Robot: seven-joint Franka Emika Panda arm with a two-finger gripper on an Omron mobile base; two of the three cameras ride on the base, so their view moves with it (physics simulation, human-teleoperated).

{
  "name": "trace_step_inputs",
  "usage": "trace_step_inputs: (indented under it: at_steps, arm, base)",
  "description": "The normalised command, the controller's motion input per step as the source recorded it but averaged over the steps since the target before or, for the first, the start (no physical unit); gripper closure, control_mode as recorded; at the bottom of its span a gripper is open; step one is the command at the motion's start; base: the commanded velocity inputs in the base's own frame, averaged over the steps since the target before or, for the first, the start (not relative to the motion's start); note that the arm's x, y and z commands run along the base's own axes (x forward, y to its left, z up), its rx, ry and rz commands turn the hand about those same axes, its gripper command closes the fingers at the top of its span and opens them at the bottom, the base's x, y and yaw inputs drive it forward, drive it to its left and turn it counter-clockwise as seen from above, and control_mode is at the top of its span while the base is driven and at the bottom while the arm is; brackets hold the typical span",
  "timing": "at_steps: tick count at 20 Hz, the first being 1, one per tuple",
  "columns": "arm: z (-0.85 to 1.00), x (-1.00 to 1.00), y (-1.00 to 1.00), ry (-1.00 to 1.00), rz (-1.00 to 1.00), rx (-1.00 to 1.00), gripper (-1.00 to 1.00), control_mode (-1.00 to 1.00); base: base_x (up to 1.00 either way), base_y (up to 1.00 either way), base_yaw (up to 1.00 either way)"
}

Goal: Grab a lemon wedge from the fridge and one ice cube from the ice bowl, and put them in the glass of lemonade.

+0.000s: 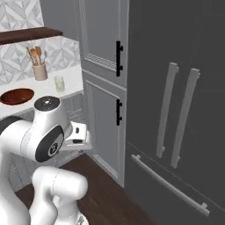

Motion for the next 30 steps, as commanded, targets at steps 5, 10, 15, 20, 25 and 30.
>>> trace_step_inputs:
  at_steps: [5,10,15,20,25,30]
  arm:
    - [0.00,0.00,0.00,0.00,0.00,0.00,-1.00,1.00]
    - [0.00,0.00,0.00,0.00,0.00,0.00,-1.00,1.00]
    - [0.00,0.00,0.00,0.00,0.00,0.00,-1.00,1.00]
    - [0.00,0.00,0.00,0.00,0.00,0.00,-1.00,1.00]
    - [0.00,0.00,0.00,0.00,0.00,0.00,-1.00,1.00]
    - [0.00,0.00,0.00,0.00,0.00,0.00,-1.00,1.00]
  base:
    - [-0.23,-0.07,-0.64]
    - [-0.28,0.25,-0.63]
    - [-0.20,0.37,-0.62]
    - [0.14,0.95,-0.38]
    - [0.24,0.27,-0.16]
    - [-0.02,-0.41,0.00]
